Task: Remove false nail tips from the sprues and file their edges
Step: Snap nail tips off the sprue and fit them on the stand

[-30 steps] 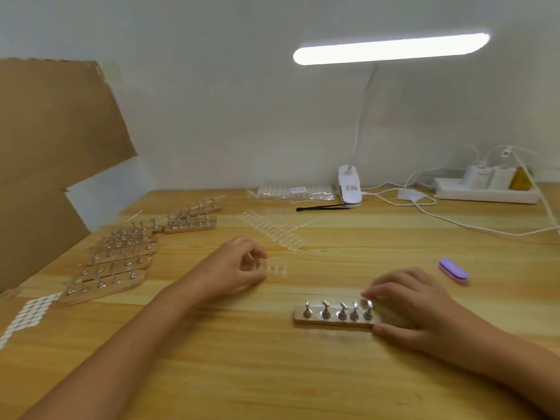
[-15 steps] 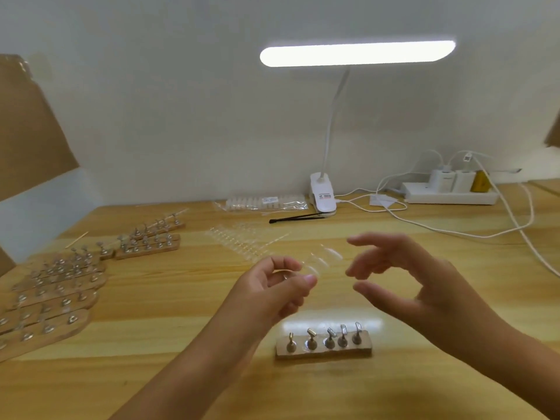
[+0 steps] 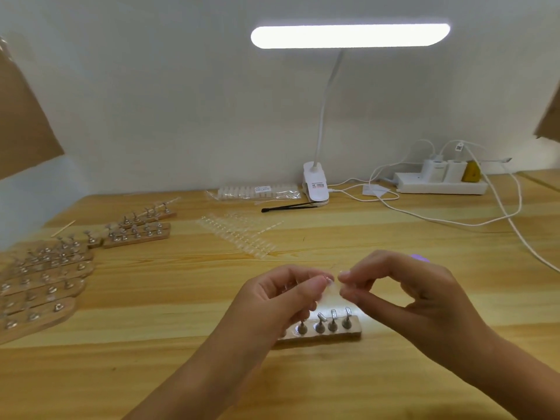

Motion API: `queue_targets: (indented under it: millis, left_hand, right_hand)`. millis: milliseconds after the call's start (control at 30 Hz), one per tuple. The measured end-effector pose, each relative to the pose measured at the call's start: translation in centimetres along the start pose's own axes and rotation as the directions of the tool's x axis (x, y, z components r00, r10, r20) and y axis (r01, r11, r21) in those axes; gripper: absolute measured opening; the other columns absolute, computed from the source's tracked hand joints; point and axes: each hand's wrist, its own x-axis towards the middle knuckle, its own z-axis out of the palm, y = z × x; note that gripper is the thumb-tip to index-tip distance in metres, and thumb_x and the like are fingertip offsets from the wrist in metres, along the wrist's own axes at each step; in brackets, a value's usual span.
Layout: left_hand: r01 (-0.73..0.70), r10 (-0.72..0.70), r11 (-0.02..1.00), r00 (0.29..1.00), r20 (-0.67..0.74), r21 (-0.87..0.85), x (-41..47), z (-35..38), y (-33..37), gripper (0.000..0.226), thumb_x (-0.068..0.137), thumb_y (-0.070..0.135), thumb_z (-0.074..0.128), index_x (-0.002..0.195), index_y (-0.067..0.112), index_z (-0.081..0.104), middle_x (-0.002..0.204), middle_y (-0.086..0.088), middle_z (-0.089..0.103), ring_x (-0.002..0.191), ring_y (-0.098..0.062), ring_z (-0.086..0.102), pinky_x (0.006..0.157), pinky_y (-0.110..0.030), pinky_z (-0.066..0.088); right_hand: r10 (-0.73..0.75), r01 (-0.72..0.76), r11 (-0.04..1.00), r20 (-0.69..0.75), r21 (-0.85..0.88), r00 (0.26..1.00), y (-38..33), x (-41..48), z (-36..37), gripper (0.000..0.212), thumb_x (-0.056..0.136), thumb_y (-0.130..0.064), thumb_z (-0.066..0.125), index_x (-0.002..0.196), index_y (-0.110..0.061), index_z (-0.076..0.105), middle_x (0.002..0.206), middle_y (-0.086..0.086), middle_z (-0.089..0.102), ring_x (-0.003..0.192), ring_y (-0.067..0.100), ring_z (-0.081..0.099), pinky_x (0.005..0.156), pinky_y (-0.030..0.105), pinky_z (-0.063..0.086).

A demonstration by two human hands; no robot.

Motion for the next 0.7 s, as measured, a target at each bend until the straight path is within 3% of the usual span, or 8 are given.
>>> queue_targets:
  millis: [133,267,400,533,600,700]
  left_hand:
    - [-0.183,0.193,0.966,0.98,-0.04,0.181,-1.0,0.7,-0.1,0.01,0.075,0.04,0.073,0.081,0.032,0.076,0.072,0.012,0.065,0.064,0.004,0.055,0.058,-0.011,0.045]
    - [-0.17,0.179,0.976,0.982,-0.06,0.139,-1.0,0.7,0.0,0.012,0.075,0.039,0.073,0.082,0.03,0.076,0.071,0.014,0.066,0.066,0.002,0.058,0.061,-0.012,0.047]
    - [0.021,-0.023,0.99,1.0,-0.014,-0.14,-0.8,0.7,-0.1,0.012,0.069,0.032,0.078,0.076,0.021,0.077,0.068,0.003,0.062,0.059,-0.004,0.056,0.057,-0.015,0.049]
    - [0.256,-0.169,0.821,0.963,0.211,-0.51,-0.8,0.2,0.2,0.01,0.076,0.018,0.079,0.081,0.01,0.076,0.077,0.0,0.061,0.063,-0.005,0.056,0.057,-0.014,0.053]
    - [0.254,-0.142,0.807,0.96,0.243,-0.533,-1.0,-0.1,0.4,0.011,0.074,0.02,0.079,0.08,0.011,0.075,0.09,-0.002,0.068,0.073,-0.008,0.063,0.063,-0.017,0.056]
    - [0.206,-0.081,0.848,0.961,0.265,-0.488,-1.1,-0.1,0.6,0.009,0.079,0.022,0.073,0.077,0.013,0.074,0.124,-0.012,0.069,0.109,-0.021,0.069,0.08,-0.023,0.058]
  right_hand:
    - [0.176,-0.173,0.958,0.005,0.23,0.984,-0.4,0.0,0.3,0.008,0.078,-0.025,0.075,0.083,-0.03,0.07,0.072,-0.004,0.071,0.068,0.012,0.068,0.07,0.016,0.051]
    - [0.247,-0.242,0.906,0.032,0.347,0.969,-0.8,0.1,0.2,0.012,0.077,-0.022,0.078,0.087,-0.026,0.072,0.082,0.0,0.073,0.078,0.014,0.071,0.073,0.016,0.053]
    - [0.247,-0.252,0.897,0.062,0.363,0.967,-0.8,0.0,0.5,0.012,0.079,-0.019,0.072,0.089,-0.025,0.072,0.085,0.0,0.073,0.083,0.016,0.071,0.077,0.017,0.053]
    - [0.254,-0.242,0.889,0.022,0.388,0.967,-0.3,0.0,0.4,0.017,0.083,-0.002,0.065,0.096,-0.013,0.062,0.08,0.006,0.069,0.079,0.017,0.068,0.078,0.02,0.053]
    - [0.269,-0.251,0.9,0.0,0.356,0.963,-0.2,0.0,0.0,0.023,0.084,0.008,0.064,0.093,-0.013,0.065,0.081,0.005,0.069,0.078,0.014,0.067,0.077,0.018,0.052]
    - [0.264,-0.262,0.928,0.028,0.265,0.964,-0.1,0.1,-0.4,0.028,0.087,0.008,0.063,0.09,-0.019,0.072,0.084,-0.003,0.07,0.08,0.01,0.065,0.075,0.015,0.049]
